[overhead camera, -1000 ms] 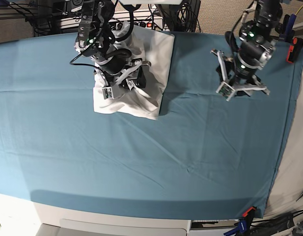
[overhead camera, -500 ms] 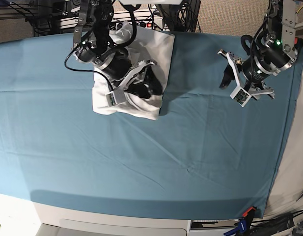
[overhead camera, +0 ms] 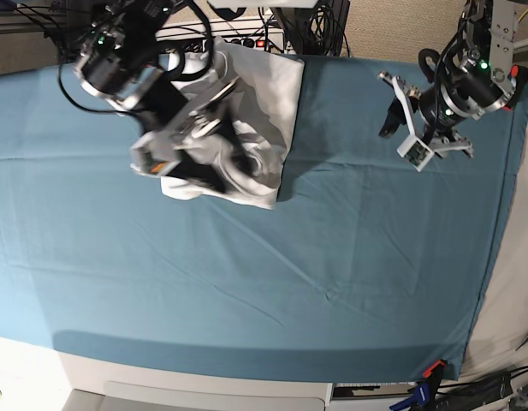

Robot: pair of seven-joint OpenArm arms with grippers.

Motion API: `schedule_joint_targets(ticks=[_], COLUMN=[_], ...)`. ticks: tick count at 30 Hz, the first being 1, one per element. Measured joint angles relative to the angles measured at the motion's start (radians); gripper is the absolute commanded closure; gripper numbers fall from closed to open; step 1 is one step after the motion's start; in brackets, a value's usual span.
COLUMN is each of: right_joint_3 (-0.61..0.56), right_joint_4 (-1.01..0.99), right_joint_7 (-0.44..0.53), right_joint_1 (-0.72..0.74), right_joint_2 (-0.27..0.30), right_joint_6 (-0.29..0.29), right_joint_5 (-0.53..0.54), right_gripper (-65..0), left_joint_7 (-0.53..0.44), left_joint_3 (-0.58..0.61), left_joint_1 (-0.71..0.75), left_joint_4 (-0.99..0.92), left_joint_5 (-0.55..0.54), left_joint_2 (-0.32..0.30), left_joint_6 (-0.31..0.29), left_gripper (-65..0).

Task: Fold the T-shirt properly
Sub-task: 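Release the bundle and move both grippers away from the folded shirt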

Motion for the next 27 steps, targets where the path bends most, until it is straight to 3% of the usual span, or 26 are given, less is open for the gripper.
schedule_joint_targets(ticks=[1,3,5,8,11,14,17,20,27], right_joint_3=[0.060,0.185,0.305,0.447,0.497,0.469,0.356,0.240,-0.024], right_joint_4=[-0.003,-0.002,-0.002,-0.001,0.000,0.000,-0.060,-0.146,-0.150], right_joint_7=[-0.019,-0.016,-0.015,-0.024,-0.026,-0.026,-0.016,-0.079,-0.103], right_joint_1=[-0.009,-0.023,-0.032,-0.053,-0.073,-0.085,-0.082,-0.086,-0.203], right_joint_2=[0.005,0.025,0.045,0.052,0.052,0.022,-0.003,-0.005,-0.003], right_joint_6=[-0.066,-0.129,-0.140,-0.162,-0.238,-0.281,-0.267,-0.267,-0.260], right_joint_5=[-0.021,-0.062,-0.071,-0.062,-0.062,-0.066,-0.040,-0.072,-0.066], right_gripper=[-21.9,-11.6,-1.6,0.0,0.0,0.0,0.0,0.0,0.0], left_joint_7=[-0.001,0.000,-0.001,-0.001,-0.001,-0.001,-0.001,-0.002,-0.004], left_joint_3=[0.000,-0.001,-0.001,-0.001,-0.001,-0.001,-0.001,-0.001,-0.001], left_joint_1=[0.005,0.008,0.006,0.007,0.005,0.005,0.005,0.005,0.005], left_joint_4=[0.000,0.000,0.000,0.000,0.000,0.000,0.000,0.000,0.000], left_joint_5=[0.000,0.000,0.000,0.000,0.000,0.000,0.000,0.000,0.000], left_joint_2=[0.000,0.000,0.002,0.002,0.002,0.002,0.002,0.002,0.002], left_joint_6=[-0.002,-0.002,-0.002,-0.002,-0.002,-0.002,-0.002,-0.002,-0.002], left_gripper=[-18.9,-18.8,-18.8,-18.8,-18.8,-18.8,-18.8,-18.8,-18.8])
